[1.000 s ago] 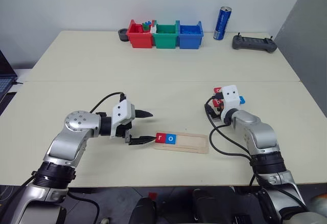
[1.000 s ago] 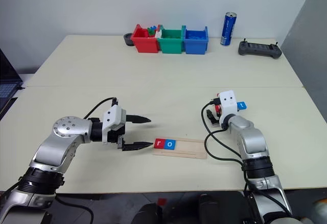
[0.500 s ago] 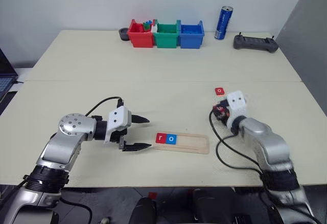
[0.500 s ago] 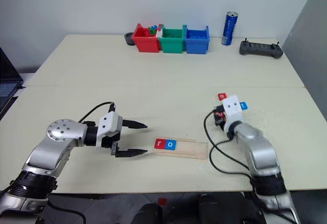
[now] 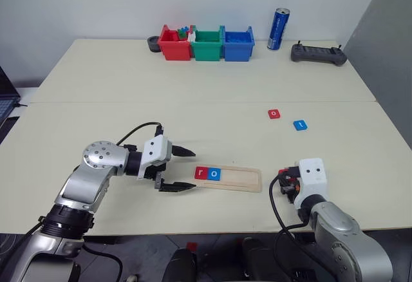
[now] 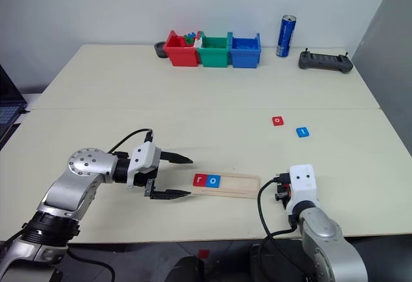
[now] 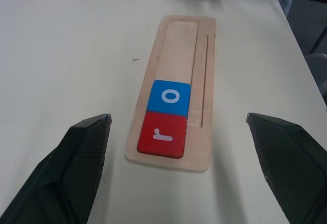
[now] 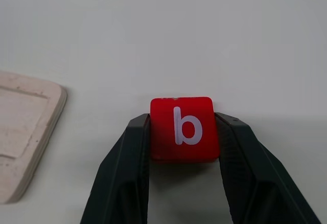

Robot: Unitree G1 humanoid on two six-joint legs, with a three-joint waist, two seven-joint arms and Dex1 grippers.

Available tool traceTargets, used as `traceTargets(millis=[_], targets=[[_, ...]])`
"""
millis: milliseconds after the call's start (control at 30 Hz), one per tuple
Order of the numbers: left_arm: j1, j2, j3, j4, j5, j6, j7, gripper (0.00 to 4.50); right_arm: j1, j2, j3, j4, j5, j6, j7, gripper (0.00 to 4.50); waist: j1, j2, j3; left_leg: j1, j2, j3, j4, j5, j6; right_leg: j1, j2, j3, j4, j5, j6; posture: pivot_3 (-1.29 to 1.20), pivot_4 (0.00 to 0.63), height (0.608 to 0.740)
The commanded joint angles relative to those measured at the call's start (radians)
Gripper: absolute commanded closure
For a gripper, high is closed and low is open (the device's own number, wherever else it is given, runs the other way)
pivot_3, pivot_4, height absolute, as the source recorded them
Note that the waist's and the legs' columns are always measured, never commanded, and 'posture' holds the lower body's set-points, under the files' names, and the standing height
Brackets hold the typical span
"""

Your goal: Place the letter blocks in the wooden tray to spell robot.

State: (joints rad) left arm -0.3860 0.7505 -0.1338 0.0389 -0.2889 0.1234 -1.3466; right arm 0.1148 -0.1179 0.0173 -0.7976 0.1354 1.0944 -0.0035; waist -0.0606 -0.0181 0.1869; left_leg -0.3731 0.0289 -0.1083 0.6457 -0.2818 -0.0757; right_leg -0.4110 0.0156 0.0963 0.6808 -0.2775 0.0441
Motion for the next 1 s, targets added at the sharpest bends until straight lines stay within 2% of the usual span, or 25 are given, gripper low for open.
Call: traceTargets(millis=[33, 167, 200, 267, 333, 467, 500, 600, 667, 800, 900, 1000], targets=[[-0.013, -0.002, 0.003, 0.012, 0.008, -0.037, -0.007, 0.00, -0.028, 0.044, -0.047, -0.007, 0.011, -0.029, -0.014, 1.66, 0.000, 0.000, 0.000, 0.000, 0.000, 0.000, 0.000, 0.000, 0.000, 0.000, 0.000, 0.000, 0.000, 0.000, 0.000, 0.00, 0.150, 0.740], [0.002, -0.001, 0.009, -0.004, 0.010, -0.034, 0.010, 0.00, -0.089, 0.050, -0.085, -0.028, 0.016, -0.051, -0.001, 0.22, 0.001, 0.000, 0.000, 0.000, 0.000, 0.000, 0.000, 0.000, 0.000, 0.000, 0.000, 0.000, 0.000, 0.000, 0.000, 0.00, 0.150, 0.740], [0.007, 0.000, 0.012, -0.013, 0.010, -0.029, 0.016, 0.00, -0.112, 0.024, -0.095, -0.034, 0.014, -0.059, 0.016, 0.02, 0.000, 0.000, 0.000, 0.000, 0.000, 0.000, 0.000, 0.000, 0.000, 0.000, 0.000, 0.000, 0.000, 0.000, 0.000, 0.00, 0.150, 0.740], [0.013, 0.001, 0.014, -0.025, 0.009, -0.022, 0.025, 0.00, -0.152, -0.025, -0.117, -0.031, 0.021, -0.082, 0.056, 0.02, 0.001, 0.000, 0.000, 0.000, 0.000, 0.000, 0.000, 0.000, 0.000, 0.000, 0.000, 0.000, 0.000, 0.000, -0.001, 0.00, 0.150, 0.740], [0.019, 0.003, 0.015, -0.036, 0.008, -0.015, 0.033, 0.00, -0.193, -0.137, -0.138, 0.008, 0.035, -0.101, 0.142, 0.02, 0.001, 0.000, 0.000, 0.000, 0.000, 0.000, 0.000, 0.000, 0.000, 0.000, 0.000, 0.000, 0.000, 0.000, -0.001, 0.00, 0.150, 0.740], [0.027, 0.003, 0.013, -0.060, 0.009, 0.000, 0.053, 0.00, -0.262, -0.456, -0.184, 0.170, 0.191, -0.226, 0.558, 0.02, 0.001, 0.000, 0.000, 0.000, -0.001, 0.001, 0.001, 0.000, 0.000, 0.001, -0.001, 0.000, -0.001, 0.001, -0.001, 0.00, 0.150, 0.740], [0.025, 0.002, 0.012, -0.063, 0.010, 0.003, 0.056, 0.00, -0.263, -0.489, -0.184, 0.192, 0.205, -0.254, 0.597, 0.02, 0.001, 0.000, 0.000, 0.000, -0.001, 0.001, 0.000, 0.000, 0.000, 0.001, -0.001, 0.000, -0.001, 0.001, -0.001, 0.00, 0.150, 0.740], [0.029, 0.003, 0.011, -0.083, 0.010, 0.019, 0.067, 0.00, -0.273, -0.630, -0.172, 0.294, 0.290, -0.345, 0.850, 0.02, 0.001, 0.000, 0.000, 0.001, 0.000, 0.000, 0.000, 0.000, 0.001, 0.002, 0.000, -0.001, -0.001, 0.001, -0.003, 0.00, 0.150, 0.740], [0.032, 0.004, 0.012, -0.090, 0.010, 0.024, 0.070, 0.00, -0.279, -0.702, -0.129, 0.349, 0.292, -0.400, 0.962, 0.02, 0.003, 0.000, 0.000, 0.001, 0.000, 0.000, 0.000, -0.001, 0.001, 0.002, 0.000, 0.000, -0.001, 0.002, -0.004, 0.00, 0.150, 0.740], [0.029, 0.007, 0.011, -0.093, 0.009, 0.030, 0.073, 0.00, -0.303, -0.785, -0.007, 0.465, 0.200, -0.563, 1.076, 0.02, 0.003, 0.000, 0.000, 0.001, -0.001, 0.001, 0.001, -0.001, 0.001, 0.002, 0.000, 0.000, -0.001, 0.002, -0.004, 0.00, 0.150, 0.740], [0.032, 0.008, 0.011, -0.100, 0.009, 0.033, 0.073, 0.00, -0.353, -0.795, 0.084, 0.573, 0.128, -0.664, 1.130, 0.02, 0.002, 0.000, 0.001, 0.002, -0.001, 0.001, 0.001, 0.000, 0.001, 0.002, 0.000, 0.000, -0.001, 0.001, -0.003, 0.00, 0.150, 0.740], [0.034, 0.009, 0.010, -0.101, 0.012, 0.030, 0.072, 0.00, -0.396, -0.787, 0.122, 0.647, 0.092, -0.717, 1.153, 0.02, 0.002, 0.000, 0.001, 0.002, -0.001, 0.001, 0.001, 0.000, 0.001, 0.002, 0.000, 0.000, -0.001, 0.002, -0.004, 0.00, 0.150, 0.740]])
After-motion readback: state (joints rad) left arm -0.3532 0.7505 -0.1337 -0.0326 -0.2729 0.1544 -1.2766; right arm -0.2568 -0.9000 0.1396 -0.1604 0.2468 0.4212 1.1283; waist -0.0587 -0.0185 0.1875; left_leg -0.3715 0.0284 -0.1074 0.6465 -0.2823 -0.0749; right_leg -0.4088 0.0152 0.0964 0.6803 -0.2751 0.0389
